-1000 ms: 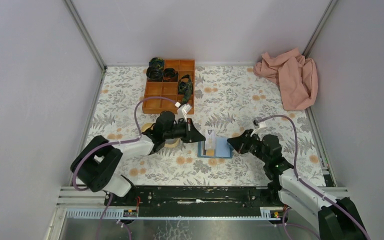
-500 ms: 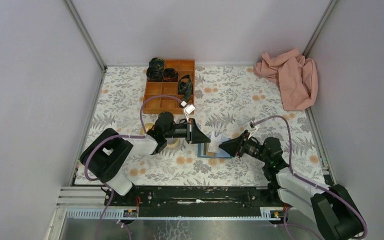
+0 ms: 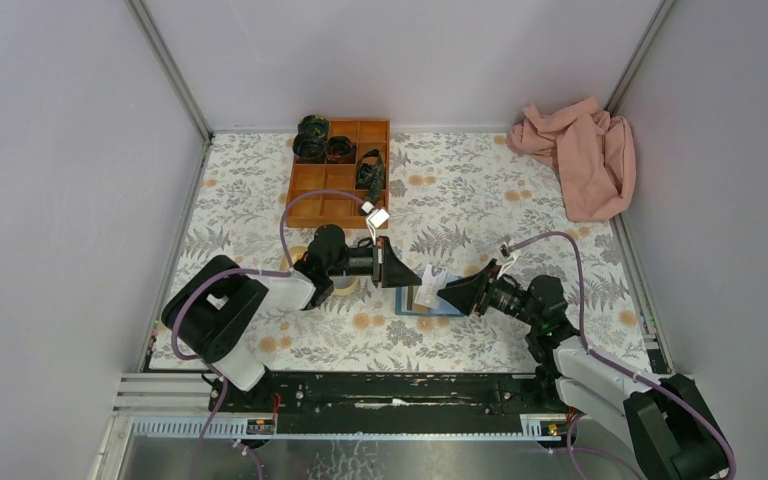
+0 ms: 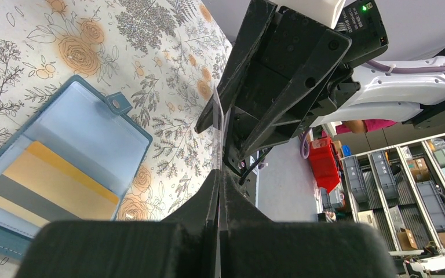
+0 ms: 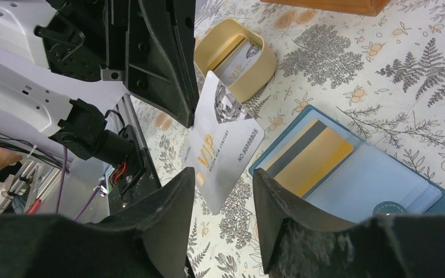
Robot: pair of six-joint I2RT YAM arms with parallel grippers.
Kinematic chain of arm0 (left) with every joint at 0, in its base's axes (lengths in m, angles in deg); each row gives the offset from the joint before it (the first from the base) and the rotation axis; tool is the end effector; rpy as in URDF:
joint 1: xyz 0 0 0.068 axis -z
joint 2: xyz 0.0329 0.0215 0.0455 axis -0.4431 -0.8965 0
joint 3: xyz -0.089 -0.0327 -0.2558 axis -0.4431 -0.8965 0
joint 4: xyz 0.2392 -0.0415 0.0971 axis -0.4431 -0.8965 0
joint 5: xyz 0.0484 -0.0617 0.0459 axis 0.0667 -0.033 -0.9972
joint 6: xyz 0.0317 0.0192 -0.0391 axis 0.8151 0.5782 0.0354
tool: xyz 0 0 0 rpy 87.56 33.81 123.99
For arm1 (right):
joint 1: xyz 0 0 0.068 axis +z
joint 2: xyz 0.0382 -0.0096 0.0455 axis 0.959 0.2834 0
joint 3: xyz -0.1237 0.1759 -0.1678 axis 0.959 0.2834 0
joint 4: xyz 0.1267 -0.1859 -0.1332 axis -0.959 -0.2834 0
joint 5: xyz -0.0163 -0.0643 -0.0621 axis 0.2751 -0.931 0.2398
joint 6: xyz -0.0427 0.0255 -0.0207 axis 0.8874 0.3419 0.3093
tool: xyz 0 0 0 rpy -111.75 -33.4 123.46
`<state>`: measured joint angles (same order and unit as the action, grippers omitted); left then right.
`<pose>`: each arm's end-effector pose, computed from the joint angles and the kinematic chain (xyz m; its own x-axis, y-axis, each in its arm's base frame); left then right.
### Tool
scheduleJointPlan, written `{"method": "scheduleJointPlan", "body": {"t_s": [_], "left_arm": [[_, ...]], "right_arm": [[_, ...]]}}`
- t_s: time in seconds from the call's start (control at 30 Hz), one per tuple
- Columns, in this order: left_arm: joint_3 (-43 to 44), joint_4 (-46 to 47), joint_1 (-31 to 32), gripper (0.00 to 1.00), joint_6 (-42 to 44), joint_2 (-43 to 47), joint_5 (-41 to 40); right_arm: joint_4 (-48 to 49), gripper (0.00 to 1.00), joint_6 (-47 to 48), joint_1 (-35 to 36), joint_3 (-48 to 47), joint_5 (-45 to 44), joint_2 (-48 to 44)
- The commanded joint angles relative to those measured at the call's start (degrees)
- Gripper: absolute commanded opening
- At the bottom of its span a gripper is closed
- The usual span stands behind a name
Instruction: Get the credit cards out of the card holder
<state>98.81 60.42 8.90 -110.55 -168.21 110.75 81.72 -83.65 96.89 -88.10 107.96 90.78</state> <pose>0.2307 -0.1957 0.1855 -0.8103 -0.0470 -0.5841 0.5781 0.0997 -0.8099 0.1432 0.0850 0.1817 -0.4403 0.2952 -0.8479 -0.7453 0.4065 0.5285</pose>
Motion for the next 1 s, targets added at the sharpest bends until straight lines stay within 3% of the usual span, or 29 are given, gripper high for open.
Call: {"method": "scheduleJointPlan", "body": {"t_s": [0.0, 0.13, 0.43, 0.6, 0.7, 0.8, 0.97], "left_arm": [[-0.46, 4.06, 0.07, 0.00, -0.32, -0.99, 1.36], [-0.67, 5.94, 0.05, 0.00, -1.40, -1.49, 1.88], [-1.11, 10.79, 0.12, 0.00, -4.55, -3.20, 3.04], [-0.71, 9.50, 0.13, 0.00, -3.64, -3.55, 3.05], [-0.47, 6.53, 0.13, 0.01, -2.04, -3.02, 1.96], [-0.58, 3.02, 0.18, 0.13, 0.78, -1.46, 0.09], [-0.64, 2.01, 0.67, 0.22, 2.63, -0.52, 0.67]], "right_arm": [[-0.11, 0.50, 1.51, 0.09, -1.42, -1.32, -0.11], [1.35, 0.49, 1.07, 0.07, -1.52, -0.50, 1.28], [10.01, 0.29, -2.48, 0.06, -0.81, 4.38, 5.06], [11.63, 0.01, -3.19, 0.02, -0.71, 5.34, 5.58], [10.72, 0.00, -2.95, 0.08, -0.67, 5.14, 4.82], [9.41, 0.00, -2.51, 0.07, -0.72, 4.93, 3.51], [9.87, 0.00, -2.86, 0.10, -0.80, 6.09, 3.63]]}}
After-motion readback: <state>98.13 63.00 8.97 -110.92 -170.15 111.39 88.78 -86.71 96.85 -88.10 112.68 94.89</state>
